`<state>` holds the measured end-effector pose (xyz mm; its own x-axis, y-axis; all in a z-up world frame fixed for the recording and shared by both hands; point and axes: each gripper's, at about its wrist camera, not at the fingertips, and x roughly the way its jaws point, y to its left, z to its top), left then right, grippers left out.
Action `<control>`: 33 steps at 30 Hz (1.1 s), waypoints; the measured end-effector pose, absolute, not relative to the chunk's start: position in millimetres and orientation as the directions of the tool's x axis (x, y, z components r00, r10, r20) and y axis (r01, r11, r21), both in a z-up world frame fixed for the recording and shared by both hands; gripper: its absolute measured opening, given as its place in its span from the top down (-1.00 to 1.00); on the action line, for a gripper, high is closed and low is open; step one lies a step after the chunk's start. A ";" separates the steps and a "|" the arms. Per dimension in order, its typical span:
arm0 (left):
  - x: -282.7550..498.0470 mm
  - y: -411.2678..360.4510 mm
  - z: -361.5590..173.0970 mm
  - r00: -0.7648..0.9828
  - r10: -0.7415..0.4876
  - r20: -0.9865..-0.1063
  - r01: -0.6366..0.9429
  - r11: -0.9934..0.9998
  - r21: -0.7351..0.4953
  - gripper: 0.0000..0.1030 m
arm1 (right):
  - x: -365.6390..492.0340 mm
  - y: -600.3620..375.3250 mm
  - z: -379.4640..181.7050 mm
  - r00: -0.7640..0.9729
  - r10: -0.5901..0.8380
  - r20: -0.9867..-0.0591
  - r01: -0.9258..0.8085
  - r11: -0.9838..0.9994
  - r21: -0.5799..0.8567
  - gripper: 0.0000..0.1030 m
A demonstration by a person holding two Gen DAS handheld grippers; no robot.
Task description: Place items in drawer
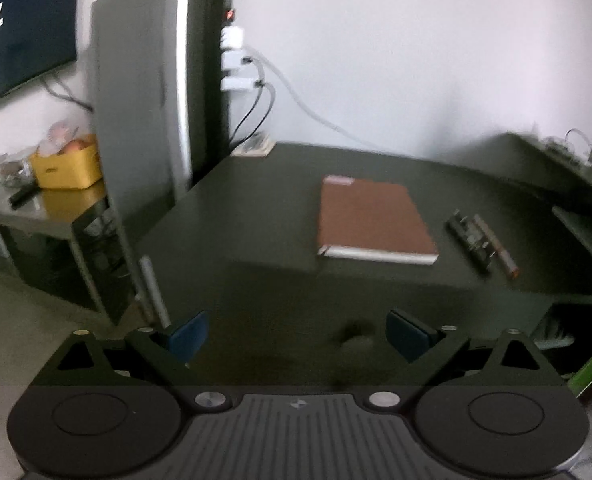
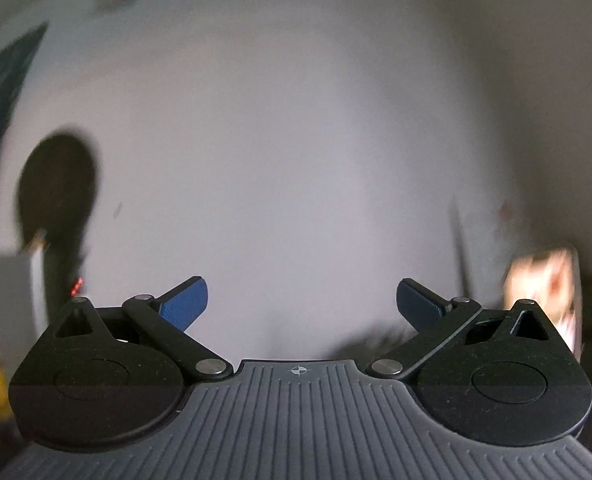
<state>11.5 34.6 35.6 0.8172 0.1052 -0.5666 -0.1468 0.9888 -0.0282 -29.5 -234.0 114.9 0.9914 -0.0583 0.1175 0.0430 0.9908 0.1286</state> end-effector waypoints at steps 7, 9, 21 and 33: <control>-4.6 52.4 16.0 0.769 0.160 -0.619 -0.183 0.983 0.026 -0.96 | -35.6 -201.2 44.2 0.981 -0.040 -0.190 0.082 0.973 0.216 -1.00; -7.4 51.4 9.3 0.754 0.156 -0.638 -0.175 0.984 0.034 -0.96 | -39.6 -176.6 33.7 0.951 -0.023 -0.309 0.088 0.976 0.199 -1.00; -20.3 31.9 0.3 0.756 0.112 -0.645 -0.112 0.993 0.041 -0.97 | -46.3 -170.1 9.2 0.849 0.013 -0.529 0.031 0.997 0.075 -0.99; -16.4 18.4 -11.1 0.735 0.084 -0.672 -0.075 0.996 0.043 -0.98 | -49.2 -176.4 7.0 0.813 0.019 -0.583 0.029 0.997 0.073 -1.00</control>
<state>-16.4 18.4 -11.1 0.7354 0.0841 -0.6724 -0.0748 0.9963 0.0428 -49.2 -176.4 7.0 0.8126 0.0186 -0.5825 0.0295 0.9969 0.0729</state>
